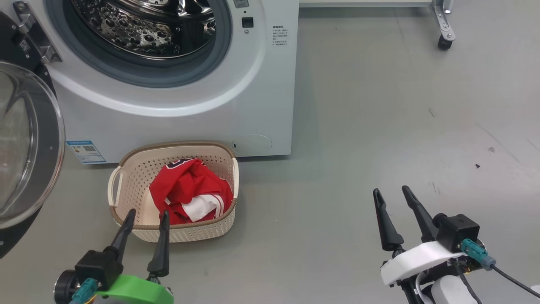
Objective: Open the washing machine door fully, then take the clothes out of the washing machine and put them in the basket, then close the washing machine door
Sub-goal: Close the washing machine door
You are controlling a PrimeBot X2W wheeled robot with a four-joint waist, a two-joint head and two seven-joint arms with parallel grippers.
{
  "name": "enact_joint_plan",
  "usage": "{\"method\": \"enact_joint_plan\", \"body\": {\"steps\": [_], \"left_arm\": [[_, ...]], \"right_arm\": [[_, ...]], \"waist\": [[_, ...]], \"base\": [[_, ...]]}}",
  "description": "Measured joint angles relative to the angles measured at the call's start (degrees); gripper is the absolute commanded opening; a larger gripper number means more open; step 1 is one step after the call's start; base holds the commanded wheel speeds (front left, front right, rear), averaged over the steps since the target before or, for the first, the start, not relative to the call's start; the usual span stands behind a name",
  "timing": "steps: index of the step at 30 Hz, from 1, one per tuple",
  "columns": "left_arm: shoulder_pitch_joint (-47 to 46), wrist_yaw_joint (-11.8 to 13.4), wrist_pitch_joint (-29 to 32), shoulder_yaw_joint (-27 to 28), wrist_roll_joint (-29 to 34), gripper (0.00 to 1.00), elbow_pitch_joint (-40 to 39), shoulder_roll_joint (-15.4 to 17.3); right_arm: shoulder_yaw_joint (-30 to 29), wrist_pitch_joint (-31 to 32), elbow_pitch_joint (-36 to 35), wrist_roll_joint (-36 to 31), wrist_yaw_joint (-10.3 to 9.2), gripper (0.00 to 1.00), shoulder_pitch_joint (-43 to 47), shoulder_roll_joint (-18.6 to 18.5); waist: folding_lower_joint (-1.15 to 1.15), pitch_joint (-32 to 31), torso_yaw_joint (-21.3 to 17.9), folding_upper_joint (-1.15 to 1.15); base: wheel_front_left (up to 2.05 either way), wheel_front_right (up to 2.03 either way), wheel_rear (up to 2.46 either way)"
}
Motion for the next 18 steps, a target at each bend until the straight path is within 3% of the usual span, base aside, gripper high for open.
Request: {"method": "enact_joint_plan", "body": {"steps": [9,18], "left_arm": [[-0.04,0.00,0.00,-1.20,0.00,1.00,0.10,-0.01],[-0.05,0.91,0.00,-2.24,-0.89,1.00,0.20,-0.01]], "right_arm": [[-0.20,0.00,-0.62,-0.01,0.00,1.00,0.01,-0.33],[2.56,0.00,-0.93,-0.03,0.00,1.00,0.00,-1.07]], "waist": [[0.00,0.39,2.69,0.00],[0.00,1.11,7.87,0.00]], "base": [[0.00,0.00,0.00],[0.00,0.00,0.00]]}}
